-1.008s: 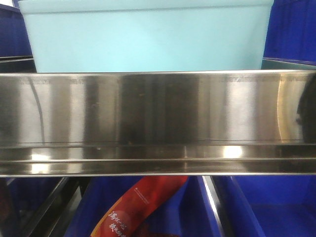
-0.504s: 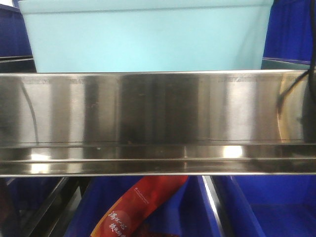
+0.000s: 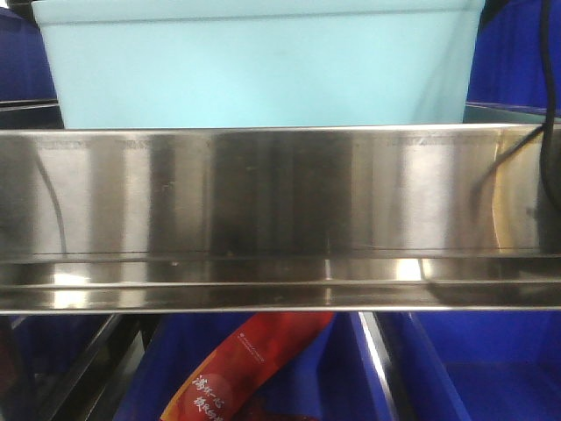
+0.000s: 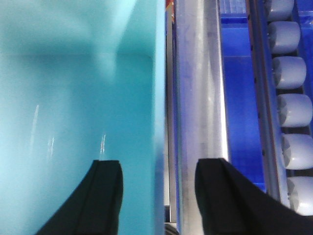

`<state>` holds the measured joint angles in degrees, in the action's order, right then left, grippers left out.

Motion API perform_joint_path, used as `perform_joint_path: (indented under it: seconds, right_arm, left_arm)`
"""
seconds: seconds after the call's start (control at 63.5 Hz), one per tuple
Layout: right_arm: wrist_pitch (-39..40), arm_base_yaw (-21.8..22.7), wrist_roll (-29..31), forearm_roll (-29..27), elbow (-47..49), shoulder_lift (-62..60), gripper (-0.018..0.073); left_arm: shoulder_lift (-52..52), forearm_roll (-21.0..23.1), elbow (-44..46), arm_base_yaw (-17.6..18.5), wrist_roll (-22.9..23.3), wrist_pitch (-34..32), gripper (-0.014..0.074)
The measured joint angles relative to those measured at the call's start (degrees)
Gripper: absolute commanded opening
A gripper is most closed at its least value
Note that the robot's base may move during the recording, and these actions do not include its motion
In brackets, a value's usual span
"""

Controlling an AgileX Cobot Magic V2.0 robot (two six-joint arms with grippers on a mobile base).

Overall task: Fetch blue bin and place on conveyor start
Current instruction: 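Close both grippers on opposite rims of the light-teal bin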

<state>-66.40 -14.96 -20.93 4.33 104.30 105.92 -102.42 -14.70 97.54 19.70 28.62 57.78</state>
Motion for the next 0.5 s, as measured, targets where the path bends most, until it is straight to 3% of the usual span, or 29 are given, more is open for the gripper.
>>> perform_joint_path:
  seconds: [0.504]
  right_arm:
    - [0.58,0.00,0.00,-0.78,0.00,0.39,0.0244]
  left_arm:
    - [-0.59,0.49,0.00,0.00,0.00,0.45,0.0263]
